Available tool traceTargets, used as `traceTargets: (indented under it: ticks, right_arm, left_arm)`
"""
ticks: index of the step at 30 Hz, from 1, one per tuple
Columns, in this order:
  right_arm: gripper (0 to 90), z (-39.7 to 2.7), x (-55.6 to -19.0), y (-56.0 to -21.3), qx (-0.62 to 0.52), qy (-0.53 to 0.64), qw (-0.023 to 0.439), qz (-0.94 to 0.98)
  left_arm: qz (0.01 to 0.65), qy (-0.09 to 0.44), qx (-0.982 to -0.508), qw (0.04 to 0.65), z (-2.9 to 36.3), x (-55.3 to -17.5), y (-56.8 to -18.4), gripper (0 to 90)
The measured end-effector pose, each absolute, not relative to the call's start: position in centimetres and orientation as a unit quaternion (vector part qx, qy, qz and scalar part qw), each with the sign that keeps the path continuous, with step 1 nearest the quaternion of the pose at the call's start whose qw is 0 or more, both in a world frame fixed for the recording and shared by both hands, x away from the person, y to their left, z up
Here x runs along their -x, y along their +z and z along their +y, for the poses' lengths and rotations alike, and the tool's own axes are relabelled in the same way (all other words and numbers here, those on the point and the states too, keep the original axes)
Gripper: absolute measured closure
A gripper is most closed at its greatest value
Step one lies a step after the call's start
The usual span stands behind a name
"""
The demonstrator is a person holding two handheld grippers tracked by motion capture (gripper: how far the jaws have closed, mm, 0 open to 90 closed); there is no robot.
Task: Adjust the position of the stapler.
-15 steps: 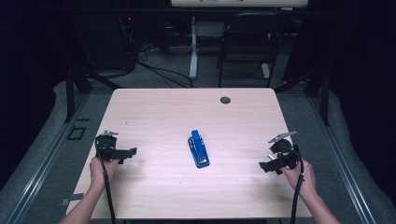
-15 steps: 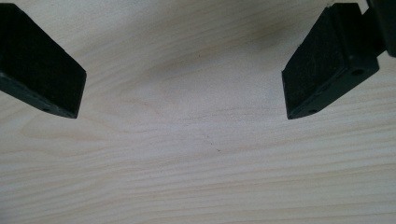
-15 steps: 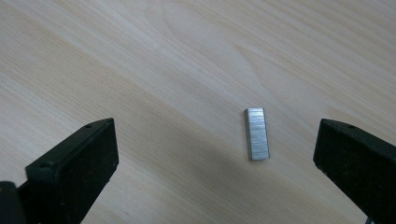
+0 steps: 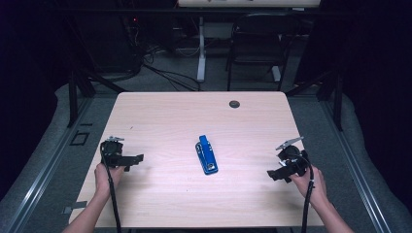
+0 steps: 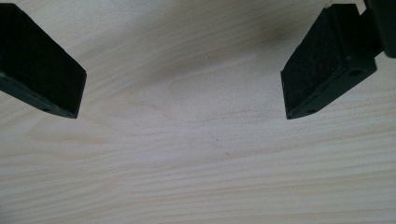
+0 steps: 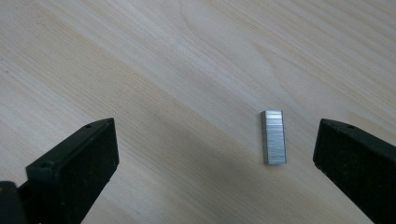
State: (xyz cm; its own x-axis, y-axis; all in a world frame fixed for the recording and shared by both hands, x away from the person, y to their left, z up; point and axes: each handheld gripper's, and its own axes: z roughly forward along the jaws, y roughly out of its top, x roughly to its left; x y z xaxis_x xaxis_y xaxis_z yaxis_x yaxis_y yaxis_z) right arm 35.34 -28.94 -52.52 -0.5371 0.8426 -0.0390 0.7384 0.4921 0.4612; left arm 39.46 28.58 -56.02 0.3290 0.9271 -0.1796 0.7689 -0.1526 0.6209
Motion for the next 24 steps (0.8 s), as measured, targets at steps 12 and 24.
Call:
traceTargets:
  ticks: [12, 24]
  right_arm:
    - [0.0, -28.1, -35.0, -51.9, -0.453, 0.211, 0.125, 0.857]
    - [0.0, -26.6, -34.8, -51.8, -0.429, 0.206, 0.121, 0.871]
  left_arm:
    - [0.561, 0.133, -0.747, 0.333, 27.9, -38.9, -55.0, 0.4]
    - [0.56, 0.131, -0.738, 0.352, 24.3, -38.8, -53.0, 0.2]
